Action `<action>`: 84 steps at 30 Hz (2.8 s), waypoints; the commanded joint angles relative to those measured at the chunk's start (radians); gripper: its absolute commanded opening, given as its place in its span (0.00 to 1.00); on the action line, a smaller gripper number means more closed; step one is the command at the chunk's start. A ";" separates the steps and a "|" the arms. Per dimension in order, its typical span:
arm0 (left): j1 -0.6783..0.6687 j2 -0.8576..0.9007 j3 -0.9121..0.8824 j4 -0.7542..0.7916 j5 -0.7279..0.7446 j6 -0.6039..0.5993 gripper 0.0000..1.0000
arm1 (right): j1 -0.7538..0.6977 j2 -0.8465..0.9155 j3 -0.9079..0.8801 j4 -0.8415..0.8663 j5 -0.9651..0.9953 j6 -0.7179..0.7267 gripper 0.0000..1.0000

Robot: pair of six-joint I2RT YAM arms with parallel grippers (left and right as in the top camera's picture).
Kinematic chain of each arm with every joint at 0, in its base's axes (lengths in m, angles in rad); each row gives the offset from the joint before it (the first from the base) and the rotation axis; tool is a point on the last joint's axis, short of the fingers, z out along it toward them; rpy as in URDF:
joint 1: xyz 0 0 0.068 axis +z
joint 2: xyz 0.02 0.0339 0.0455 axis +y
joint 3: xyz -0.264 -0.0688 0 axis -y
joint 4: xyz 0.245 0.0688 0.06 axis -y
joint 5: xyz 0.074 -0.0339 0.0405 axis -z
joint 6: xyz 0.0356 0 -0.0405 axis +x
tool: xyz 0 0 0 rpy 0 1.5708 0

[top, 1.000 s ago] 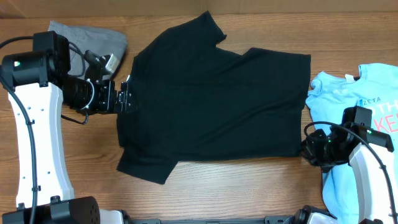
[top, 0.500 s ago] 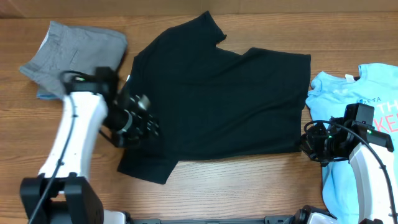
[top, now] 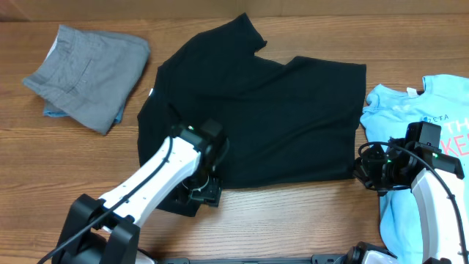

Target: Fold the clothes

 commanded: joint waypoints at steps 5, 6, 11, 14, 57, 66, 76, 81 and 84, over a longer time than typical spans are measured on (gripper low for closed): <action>-0.012 0.094 -0.062 0.037 -0.056 -0.110 0.66 | -0.003 -0.006 0.014 0.004 -0.005 -0.011 0.04; -0.012 0.108 -0.063 0.043 -0.056 -0.110 0.66 | -0.003 -0.006 0.014 0.003 -0.005 -0.011 0.04; -0.012 0.213 -0.063 0.056 -0.044 -0.114 0.64 | -0.003 -0.006 0.014 0.003 -0.005 -0.011 0.04; -0.012 0.272 -0.063 0.068 -0.051 -0.125 0.61 | -0.003 -0.006 0.014 -0.001 -0.005 -0.011 0.04; -0.030 0.276 0.019 0.057 -0.172 -0.133 0.47 | -0.003 -0.006 0.014 -0.004 -0.005 -0.011 0.04; -0.049 0.117 0.023 0.091 -0.243 -0.127 0.62 | -0.003 -0.006 0.014 -0.004 -0.005 -0.011 0.04; -0.049 0.119 -0.099 0.172 -0.200 -0.136 0.58 | -0.003 -0.006 0.014 -0.023 -0.005 -0.011 0.04; -0.039 0.119 -0.155 0.211 -0.188 -0.138 0.50 | -0.003 -0.006 0.014 -0.022 -0.005 -0.011 0.04; -0.029 0.119 -0.155 0.212 -0.190 -0.138 0.31 | -0.003 -0.006 0.014 -0.020 -0.004 -0.011 0.04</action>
